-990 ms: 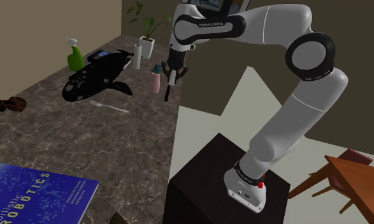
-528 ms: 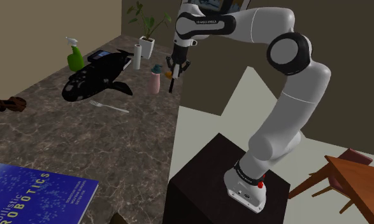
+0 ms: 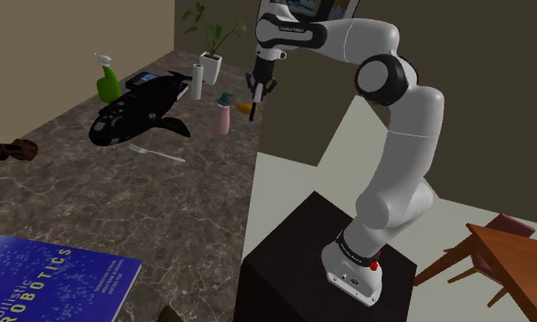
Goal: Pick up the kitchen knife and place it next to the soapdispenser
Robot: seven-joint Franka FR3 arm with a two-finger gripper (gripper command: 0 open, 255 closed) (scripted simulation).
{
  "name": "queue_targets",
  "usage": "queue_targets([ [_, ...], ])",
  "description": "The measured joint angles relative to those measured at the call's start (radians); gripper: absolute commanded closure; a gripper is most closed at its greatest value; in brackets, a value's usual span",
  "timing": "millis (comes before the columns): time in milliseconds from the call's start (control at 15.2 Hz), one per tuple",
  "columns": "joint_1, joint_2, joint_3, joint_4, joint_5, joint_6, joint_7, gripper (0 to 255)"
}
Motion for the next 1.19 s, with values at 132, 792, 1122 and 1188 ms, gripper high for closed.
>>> queue_targets([
  [132,-0.003,0.083,-0.011,0.12,-0.012,-0.037,-0.022,255],
  [792,-0.009,0.382,-0.043,0.565,-0.039,-0.181,-0.103,255],
  [1122,-0.021,0.355,-0.041,0.45,-0.038,-0.093,-0.098,255],
  [1188,-0.022,0.357,-0.041,0.44,-0.038,-0.081,-0.098,255],
])
